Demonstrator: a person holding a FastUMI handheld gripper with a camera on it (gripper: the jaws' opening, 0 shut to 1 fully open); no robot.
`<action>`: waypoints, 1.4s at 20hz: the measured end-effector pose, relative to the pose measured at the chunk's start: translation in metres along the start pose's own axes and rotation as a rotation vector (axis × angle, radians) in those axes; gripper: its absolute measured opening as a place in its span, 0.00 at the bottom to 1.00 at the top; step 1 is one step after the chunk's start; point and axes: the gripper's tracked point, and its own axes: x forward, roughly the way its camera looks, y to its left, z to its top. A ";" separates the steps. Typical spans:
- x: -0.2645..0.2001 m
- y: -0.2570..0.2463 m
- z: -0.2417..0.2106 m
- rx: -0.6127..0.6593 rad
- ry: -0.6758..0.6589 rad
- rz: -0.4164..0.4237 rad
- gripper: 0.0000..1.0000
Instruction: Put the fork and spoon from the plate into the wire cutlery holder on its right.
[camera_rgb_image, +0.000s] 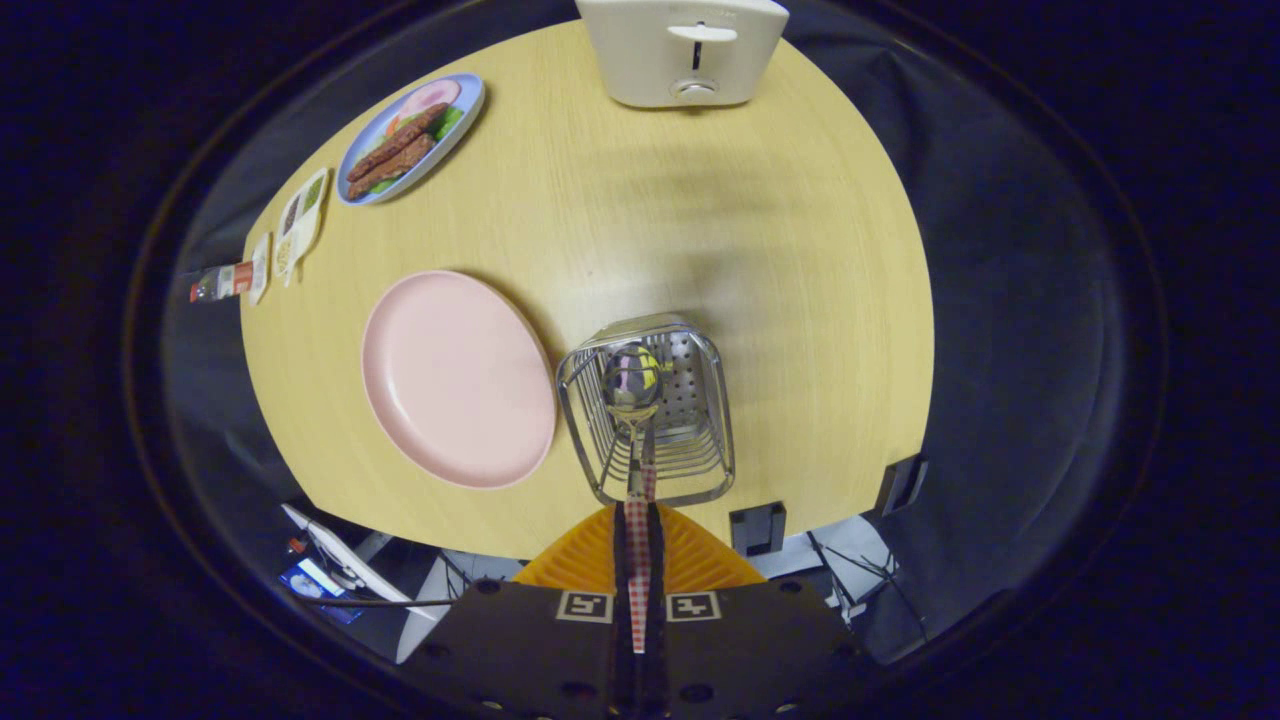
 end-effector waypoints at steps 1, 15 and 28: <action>-0.001 -0.001 0.003 0.001 -0.008 -0.005 0.10; -0.079 0.030 0.041 -0.127 -0.590 0.124 0.76; -0.229 0.077 -0.039 -0.286 -1.476 0.276 0.88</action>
